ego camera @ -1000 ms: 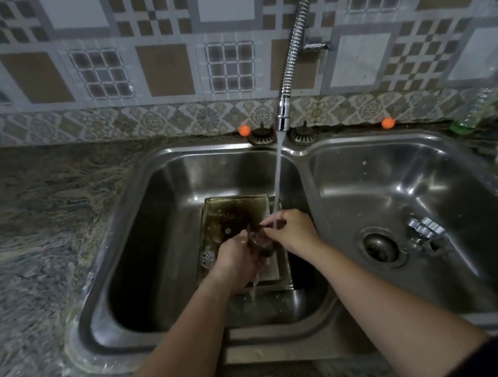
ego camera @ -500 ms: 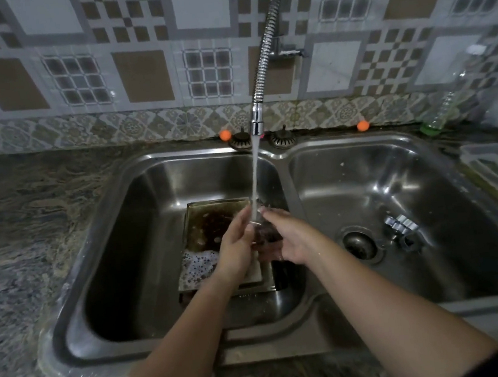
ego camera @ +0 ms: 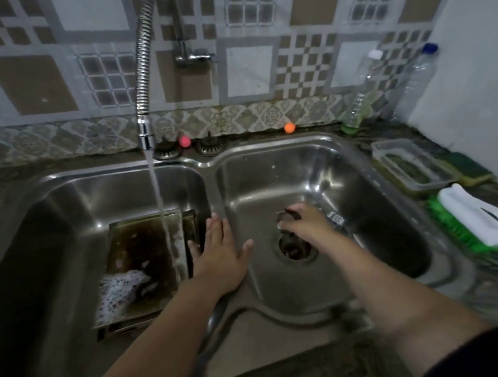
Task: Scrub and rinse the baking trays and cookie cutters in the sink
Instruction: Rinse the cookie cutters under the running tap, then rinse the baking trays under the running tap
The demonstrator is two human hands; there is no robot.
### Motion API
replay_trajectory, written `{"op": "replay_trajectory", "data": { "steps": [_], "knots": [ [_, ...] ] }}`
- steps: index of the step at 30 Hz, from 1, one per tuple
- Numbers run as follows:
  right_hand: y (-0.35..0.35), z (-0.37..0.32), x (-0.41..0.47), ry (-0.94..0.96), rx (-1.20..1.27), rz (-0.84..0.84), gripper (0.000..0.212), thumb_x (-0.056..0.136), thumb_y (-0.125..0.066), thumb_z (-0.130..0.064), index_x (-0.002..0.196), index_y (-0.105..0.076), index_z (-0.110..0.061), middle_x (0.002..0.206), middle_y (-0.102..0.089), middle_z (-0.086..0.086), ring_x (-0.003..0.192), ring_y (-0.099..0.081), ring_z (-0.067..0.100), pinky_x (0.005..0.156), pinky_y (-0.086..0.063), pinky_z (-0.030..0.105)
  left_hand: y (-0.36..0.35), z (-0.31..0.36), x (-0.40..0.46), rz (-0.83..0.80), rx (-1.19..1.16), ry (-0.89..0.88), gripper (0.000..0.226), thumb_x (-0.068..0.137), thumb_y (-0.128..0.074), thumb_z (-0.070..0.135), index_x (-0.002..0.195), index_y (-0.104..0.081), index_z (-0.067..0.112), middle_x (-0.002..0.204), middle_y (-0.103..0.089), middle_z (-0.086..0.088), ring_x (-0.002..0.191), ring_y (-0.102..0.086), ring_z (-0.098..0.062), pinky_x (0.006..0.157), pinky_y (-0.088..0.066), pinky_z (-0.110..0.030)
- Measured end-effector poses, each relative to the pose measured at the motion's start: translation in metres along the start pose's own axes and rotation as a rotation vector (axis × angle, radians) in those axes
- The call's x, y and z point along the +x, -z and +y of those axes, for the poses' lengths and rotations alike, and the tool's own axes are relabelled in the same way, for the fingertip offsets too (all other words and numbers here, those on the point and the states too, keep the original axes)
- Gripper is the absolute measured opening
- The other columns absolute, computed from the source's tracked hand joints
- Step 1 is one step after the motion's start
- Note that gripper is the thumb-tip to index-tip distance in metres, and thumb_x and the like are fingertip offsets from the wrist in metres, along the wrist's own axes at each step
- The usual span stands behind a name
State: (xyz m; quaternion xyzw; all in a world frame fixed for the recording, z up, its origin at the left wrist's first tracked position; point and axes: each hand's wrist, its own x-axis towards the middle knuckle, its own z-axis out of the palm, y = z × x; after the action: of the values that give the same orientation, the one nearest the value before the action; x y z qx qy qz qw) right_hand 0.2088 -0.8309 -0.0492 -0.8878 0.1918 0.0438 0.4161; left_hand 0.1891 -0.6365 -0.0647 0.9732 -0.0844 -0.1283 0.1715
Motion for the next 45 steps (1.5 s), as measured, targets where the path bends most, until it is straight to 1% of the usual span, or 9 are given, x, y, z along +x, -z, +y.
{"op": "replay_trajectory", "data": {
  "steps": [6, 13, 18, 22, 27, 33, 37, 40, 45],
  "knots": [
    [0.047, 0.079, 0.036, -0.198, -0.391, 0.000, 0.046, 0.080, -0.070, -0.029, 0.124, -0.059, -0.021, 0.130, -0.058, 0.007, 0.120, -0.054, 0.028, 0.100, -0.042, 0.031, -0.014, 0.012, 0.007, 0.139, 0.166, 0.078, 0.091, 0.087, -0.011, 0.072, 0.150, 0.014, 0.011, 0.157, 0.022, -0.004, 0.145, 0.021, -0.018, 0.118, 0.006, -0.052],
    [0.044, 0.131, 0.076, -0.281, -0.463, 0.007, 0.054, 0.075, -0.061, -0.046, 0.123, -0.060, -0.021, 0.128, -0.057, 0.012, 0.116, -0.053, 0.034, 0.094, -0.045, 0.039, -0.016, 0.014, 0.009, 0.164, 0.204, 0.087, 0.090, 0.087, -0.013, 0.071, 0.151, 0.012, 0.013, 0.158, 0.021, -0.002, 0.145, 0.020, -0.016, 0.115, 0.008, -0.048],
    [0.049, 0.126, 0.073, -0.282, -0.479, 0.014, 0.050, 0.075, -0.072, -0.031, 0.122, -0.060, -0.020, 0.129, -0.056, 0.010, 0.118, -0.053, 0.032, 0.094, -0.045, 0.036, -0.015, 0.015, 0.007, 0.188, 0.178, 0.087, 0.088, 0.089, -0.018, 0.068, 0.152, 0.007, 0.013, 0.159, 0.017, -0.003, 0.146, 0.016, -0.016, 0.117, 0.005, -0.049],
    [0.045, 0.104, 0.060, -0.201, -0.465, 0.017, 0.042, 0.077, -0.067, -0.026, 0.119, -0.059, -0.027, 0.130, -0.053, 0.011, 0.118, -0.051, 0.033, 0.094, -0.047, 0.037, -0.012, 0.015, 0.006, 0.149, 0.193, 0.081, 0.085, 0.091, -0.017, 0.066, 0.152, 0.009, 0.013, 0.158, 0.020, -0.004, 0.145, 0.019, -0.017, 0.116, 0.008, -0.048],
    [0.018, 0.047, 0.020, 0.089, -0.428, -0.024, 0.040, 0.085, -0.064, -0.026, 0.125, -0.059, -0.024, 0.130, -0.058, 0.006, 0.121, -0.052, 0.025, 0.099, -0.042, 0.031, -0.012, 0.009, 0.003, 0.127, 0.149, 0.041, 0.081, 0.093, -0.019, 0.062, 0.152, 0.008, 0.014, 0.158, 0.020, -0.003, 0.145, 0.020, -0.016, 0.115, 0.013, -0.045],
    [-0.035, -0.045, -0.040, 0.359, -0.303, -0.073, 0.028, 0.090, -0.059, -0.024, 0.118, -0.062, -0.023, 0.126, -0.057, 0.002, 0.117, -0.053, 0.022, 0.097, -0.040, 0.028, 0.000, -0.026, -0.010, 0.070, 0.057, -0.047, 0.062, 0.100, -0.015, 0.051, 0.153, 0.000, 0.024, 0.161, 0.009, 0.003, 0.147, 0.009, -0.013, 0.119, 0.001, -0.044],
    [-0.091, -0.079, -0.083, 0.475, -0.172, -0.141, 0.025, 0.091, -0.056, -0.017, 0.115, -0.066, -0.019, 0.121, -0.054, 0.002, 0.111, -0.055, 0.020, 0.095, -0.041, 0.026, 0.006, -0.083, -0.028, -0.052, -0.005, 0.141, 0.063, 0.100, -0.017, 0.051, 0.153, 0.000, 0.022, 0.161, 0.008, 0.000, 0.148, 0.004, -0.019, 0.119, -0.005, -0.048],
    [-0.134, -0.084, -0.109, 0.473, -0.187, -0.299, 0.031, 0.095, -0.053, -0.019, 0.125, -0.060, -0.022, 0.131, -0.049, 0.001, 0.119, -0.050, 0.018, 0.098, -0.042, 0.026, 0.009, -0.134, -0.040, -0.119, 0.026, 0.268, 0.063, 0.100, -0.021, 0.051, 0.153, -0.004, 0.024, 0.160, 0.011, -0.001, 0.148, 0.006, -0.020, 0.118, -0.005, -0.051],
    [-0.191, -0.088, -0.099, 0.210, -0.414, -0.552, 0.066, 0.096, -0.050, -0.020, 0.153, -0.016, -0.023, 0.160, -0.007, 0.005, 0.146, -0.010, 0.028, 0.116, -0.022, 0.036, 0.013, -0.187, -0.043, -0.121, -0.088, 0.390, 0.063, 0.098, -0.031, 0.050, 0.153, -0.007, 0.029, 0.160, 0.010, -0.002, 0.147, 0.009, -0.022, 0.117, -0.003, -0.053]
  ]
}}
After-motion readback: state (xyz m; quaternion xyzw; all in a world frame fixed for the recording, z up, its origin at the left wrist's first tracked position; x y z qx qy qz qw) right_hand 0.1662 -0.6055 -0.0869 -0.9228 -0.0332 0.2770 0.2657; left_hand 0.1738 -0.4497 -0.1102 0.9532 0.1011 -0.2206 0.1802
